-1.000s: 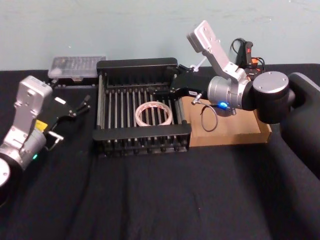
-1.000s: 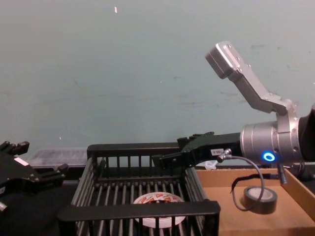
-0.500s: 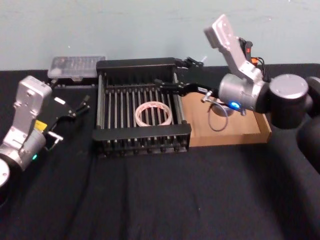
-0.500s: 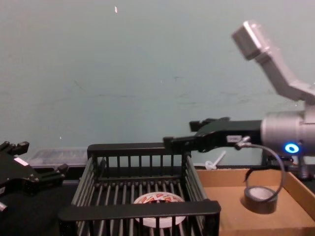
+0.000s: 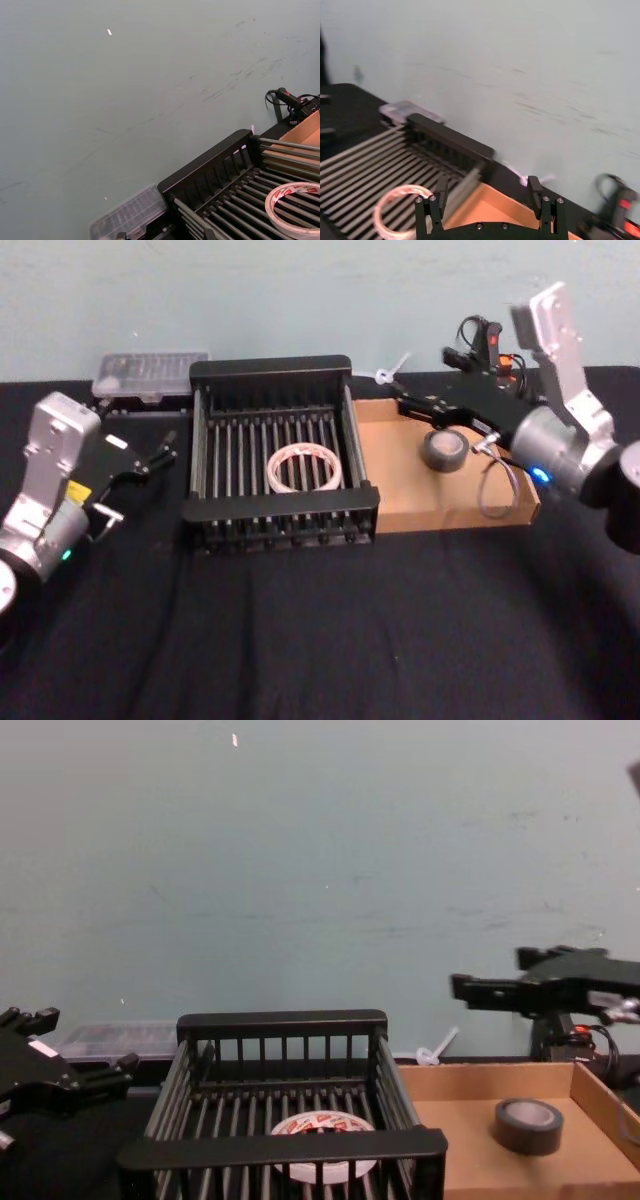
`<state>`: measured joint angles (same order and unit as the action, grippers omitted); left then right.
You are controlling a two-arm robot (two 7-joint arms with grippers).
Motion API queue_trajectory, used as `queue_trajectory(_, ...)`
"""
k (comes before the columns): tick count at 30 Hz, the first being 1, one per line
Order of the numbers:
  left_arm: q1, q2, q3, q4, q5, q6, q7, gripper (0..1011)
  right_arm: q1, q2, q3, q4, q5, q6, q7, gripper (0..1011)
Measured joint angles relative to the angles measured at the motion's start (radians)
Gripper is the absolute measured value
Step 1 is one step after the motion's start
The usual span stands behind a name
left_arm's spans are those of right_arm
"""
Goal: Pick up the white tape and place it into the black box , Pick up the silver tape and place it into the brown box.
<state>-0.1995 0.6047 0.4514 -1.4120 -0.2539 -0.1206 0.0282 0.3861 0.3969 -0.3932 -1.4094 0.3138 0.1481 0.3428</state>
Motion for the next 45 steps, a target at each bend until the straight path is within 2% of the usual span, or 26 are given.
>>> queue_trajectory(5, 0.000, 0.000, 0.000, 0.000, 0.000, 0.000, 0.000, 1001, -0.082, 0.015, 0.055, -0.047, -0.022, -0.008, -0.073, 1000)
queue_trajectory(18, 0.000, 0.000, 0.000, 0.000, 0.000, 0.000, 0.000, 1001, -0.193, 0.002, 0.131, -0.064, -0.024, -0.013, -0.123, 1000)
queue_trajectory(25, 0.000, 0.000, 0.000, 0.000, 0.000, 0.000, 0.000, 1001, -0.209, -0.008, 0.144, -0.060, -0.029, -0.015, -0.120, 1000)
queue_trajectory(45, 0.000, 0.000, 0.000, 0.000, 0.000, 0.000, 0.000, 1001, -0.206, -0.006, 0.141, -0.060, -0.029, -0.015, -0.120, 1000)
